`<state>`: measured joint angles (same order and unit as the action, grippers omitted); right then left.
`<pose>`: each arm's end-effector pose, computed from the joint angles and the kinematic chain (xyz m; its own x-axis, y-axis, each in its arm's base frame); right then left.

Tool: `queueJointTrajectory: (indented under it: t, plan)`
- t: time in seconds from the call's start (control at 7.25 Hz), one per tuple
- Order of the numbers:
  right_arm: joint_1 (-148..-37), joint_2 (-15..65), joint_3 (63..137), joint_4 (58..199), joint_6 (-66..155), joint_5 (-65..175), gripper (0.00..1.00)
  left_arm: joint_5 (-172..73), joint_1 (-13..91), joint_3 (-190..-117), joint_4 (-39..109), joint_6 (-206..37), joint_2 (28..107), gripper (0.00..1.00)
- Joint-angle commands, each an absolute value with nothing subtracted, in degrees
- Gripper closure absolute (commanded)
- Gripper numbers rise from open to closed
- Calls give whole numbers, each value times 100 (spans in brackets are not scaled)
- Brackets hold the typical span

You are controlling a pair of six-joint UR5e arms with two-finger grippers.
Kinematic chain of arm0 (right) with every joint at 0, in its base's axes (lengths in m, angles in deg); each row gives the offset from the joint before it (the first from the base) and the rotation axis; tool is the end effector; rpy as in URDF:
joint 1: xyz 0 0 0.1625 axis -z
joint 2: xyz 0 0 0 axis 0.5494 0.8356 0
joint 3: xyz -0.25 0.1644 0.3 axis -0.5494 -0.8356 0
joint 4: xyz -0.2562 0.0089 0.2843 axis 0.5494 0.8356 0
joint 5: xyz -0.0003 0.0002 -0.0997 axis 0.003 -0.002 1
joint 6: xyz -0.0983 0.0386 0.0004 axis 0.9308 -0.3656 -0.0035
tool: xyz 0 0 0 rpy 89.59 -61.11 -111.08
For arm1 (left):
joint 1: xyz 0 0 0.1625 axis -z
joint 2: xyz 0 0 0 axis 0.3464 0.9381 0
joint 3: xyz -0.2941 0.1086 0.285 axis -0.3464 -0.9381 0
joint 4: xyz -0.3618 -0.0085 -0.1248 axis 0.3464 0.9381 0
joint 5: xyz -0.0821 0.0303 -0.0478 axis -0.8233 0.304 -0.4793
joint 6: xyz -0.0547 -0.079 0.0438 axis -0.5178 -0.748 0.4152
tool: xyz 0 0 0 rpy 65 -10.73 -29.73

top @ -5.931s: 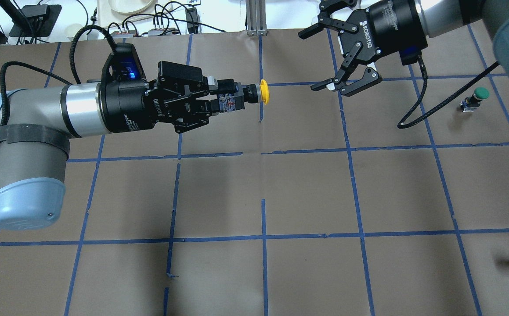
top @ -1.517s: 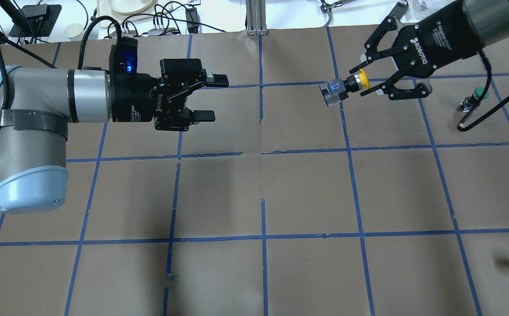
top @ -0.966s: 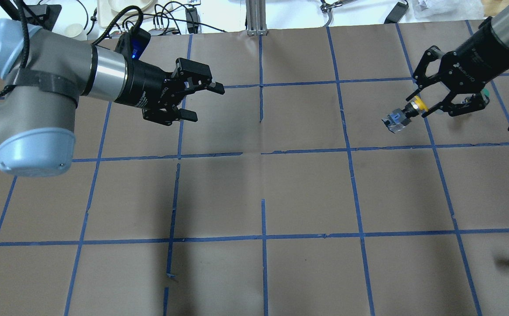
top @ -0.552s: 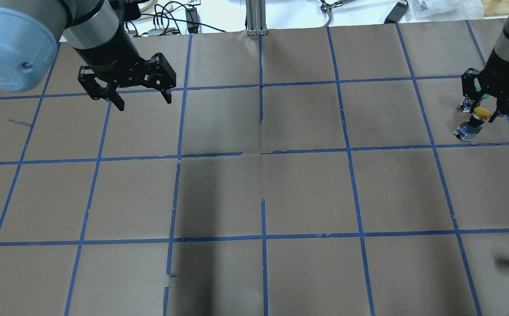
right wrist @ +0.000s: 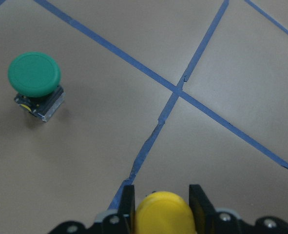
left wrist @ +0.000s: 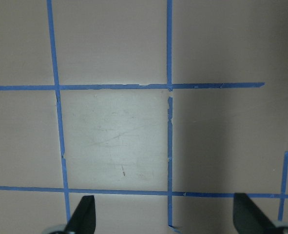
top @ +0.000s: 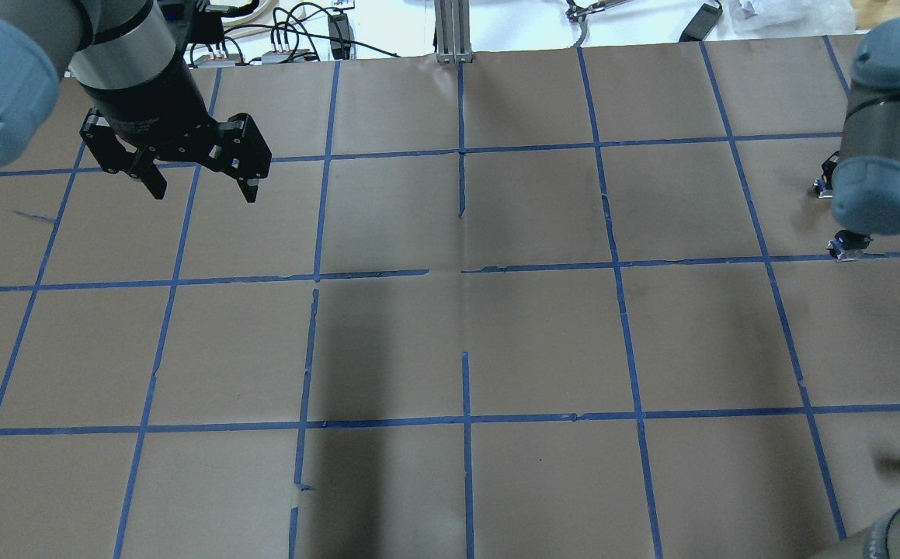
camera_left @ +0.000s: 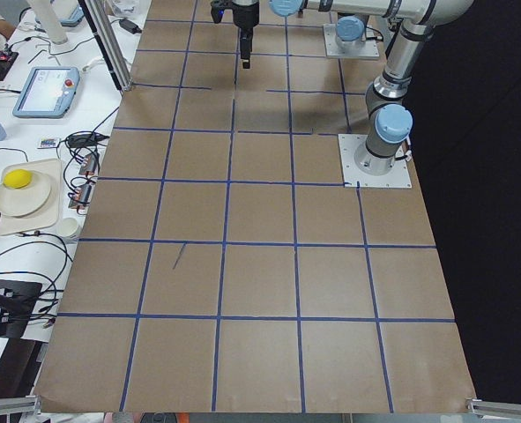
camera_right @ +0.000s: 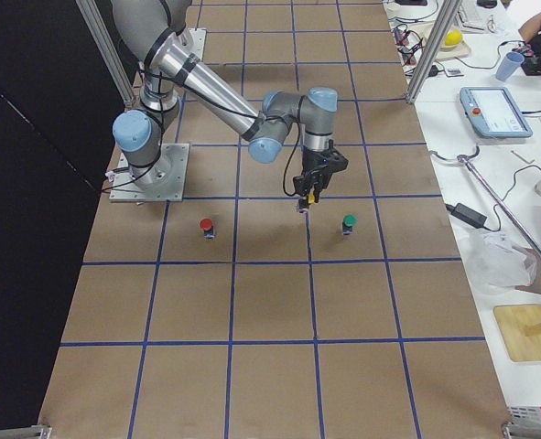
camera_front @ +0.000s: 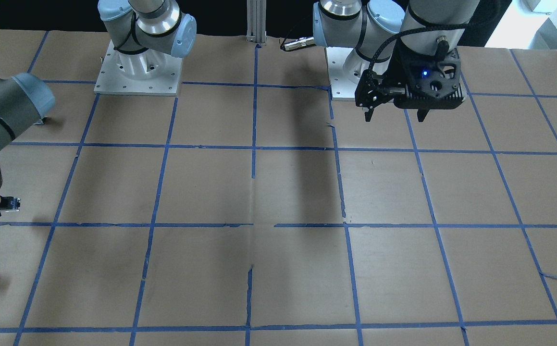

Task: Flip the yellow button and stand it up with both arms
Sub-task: 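Carry the button away with the right gripper while the left arm withdraws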

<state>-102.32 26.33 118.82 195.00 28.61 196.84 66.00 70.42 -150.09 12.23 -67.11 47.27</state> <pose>-0.1119 -0.5218 0.2646 -0.4701 0.8381 0.2767 0.7147 0.5454 -0.4378 -0.1310 -0.4514 0.4980 -0.9953 0.0639 -0.0728 0.0626 0.9978 0.0204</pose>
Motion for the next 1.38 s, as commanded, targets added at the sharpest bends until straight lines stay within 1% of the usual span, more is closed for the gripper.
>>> queueJointTrajectory:
  t: [0.0, 0.14, 0.41, 0.69, 0.97, 1.1, 1.24]
  plan:
    - [-10223, 2682, 12368, 20335, 2942, 19905, 94, 5638, 6492, -15138, 1207, -6352, 4545, 0]
    - [-10223, 2682, 12490, 20353, 2916, 19906, 93, 5632, 6499, -15147, 1207, -6386, 4518, 0]
    - [-10214, 2682, 12841, 20852, 2907, 20169, 93, 5623, 6499, -15182, 1181, -6492, 4509, 0]
    - [-10214, 2682, 12895, 21021, 2960, 20441, 90, 5614, 6499, -15191, 1181, -6501, 4509, 0]
    - [-9847, 2682, 12904, 20986, 3030, 20390, 88, 5745, 6490, -15095, 920, -6448, 4527, 0]
    - [-9845, 2682, 12913, 20986, 3013, 20346, 83, 6111, 6499, -15173, 1091, -6474, 4492, 0]
    - [-9836, 2673, 12896, 21003, 3004, 20067, 83, 6280, 6499, -15173, 1493, -6475, 4422, 0]
